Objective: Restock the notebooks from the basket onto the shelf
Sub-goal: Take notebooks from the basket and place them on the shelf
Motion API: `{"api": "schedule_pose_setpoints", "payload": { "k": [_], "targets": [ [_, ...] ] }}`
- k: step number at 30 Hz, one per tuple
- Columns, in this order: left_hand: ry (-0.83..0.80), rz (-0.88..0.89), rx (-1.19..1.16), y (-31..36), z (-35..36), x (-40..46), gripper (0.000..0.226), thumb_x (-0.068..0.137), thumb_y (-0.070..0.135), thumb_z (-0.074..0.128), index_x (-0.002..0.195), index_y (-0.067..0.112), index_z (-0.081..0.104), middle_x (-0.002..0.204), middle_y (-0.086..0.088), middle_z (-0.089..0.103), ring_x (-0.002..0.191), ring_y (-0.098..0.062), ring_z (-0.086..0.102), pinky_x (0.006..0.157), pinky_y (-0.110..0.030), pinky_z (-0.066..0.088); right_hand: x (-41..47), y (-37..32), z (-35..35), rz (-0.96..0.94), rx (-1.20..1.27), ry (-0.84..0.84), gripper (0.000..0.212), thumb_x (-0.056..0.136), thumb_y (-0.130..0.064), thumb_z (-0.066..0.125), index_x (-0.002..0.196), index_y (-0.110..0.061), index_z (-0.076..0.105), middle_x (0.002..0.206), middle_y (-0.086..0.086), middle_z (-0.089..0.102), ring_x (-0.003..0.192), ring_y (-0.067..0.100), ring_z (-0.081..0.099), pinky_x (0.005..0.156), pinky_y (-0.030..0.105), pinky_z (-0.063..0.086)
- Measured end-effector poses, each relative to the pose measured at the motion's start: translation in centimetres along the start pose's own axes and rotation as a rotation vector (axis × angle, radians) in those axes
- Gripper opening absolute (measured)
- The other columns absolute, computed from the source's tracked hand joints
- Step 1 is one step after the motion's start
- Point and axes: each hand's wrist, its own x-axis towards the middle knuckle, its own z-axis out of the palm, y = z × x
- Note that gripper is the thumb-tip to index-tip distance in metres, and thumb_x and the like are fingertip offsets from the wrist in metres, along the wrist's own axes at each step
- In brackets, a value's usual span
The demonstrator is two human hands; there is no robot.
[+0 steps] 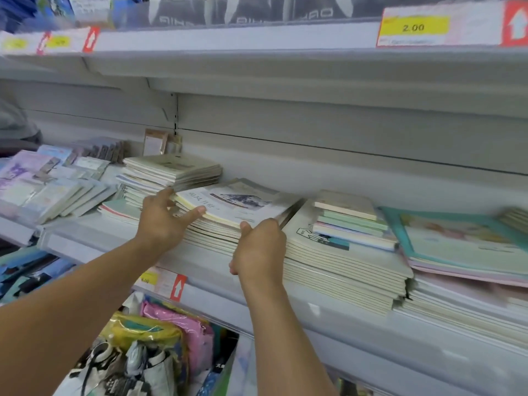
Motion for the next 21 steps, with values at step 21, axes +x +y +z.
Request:
{"api": "schedule_pose_setpoints", "payload": {
  "k": [21],
  "targets": [
    [-0.164, 0.169, 0.152, 0.5, -1.5, -0.1, 0.059, 0.082, 0.031, 0.077, 0.133, 0.016, 0.052, 0.115, -0.001, 0.061, 0.100, -0.014, 0.055, 0.085, -0.024, 0.042, 1.2, 1.1, 1.0, 0.078, 0.152, 0.001, 0.031, 0.098, -0.016, 0.055, 0.123, 0.002, 0.055, 0.110, 0.018, 0.070, 0.094, 0.029, 0.069, 0.067, 0.028, 0.050]
  ]
}}
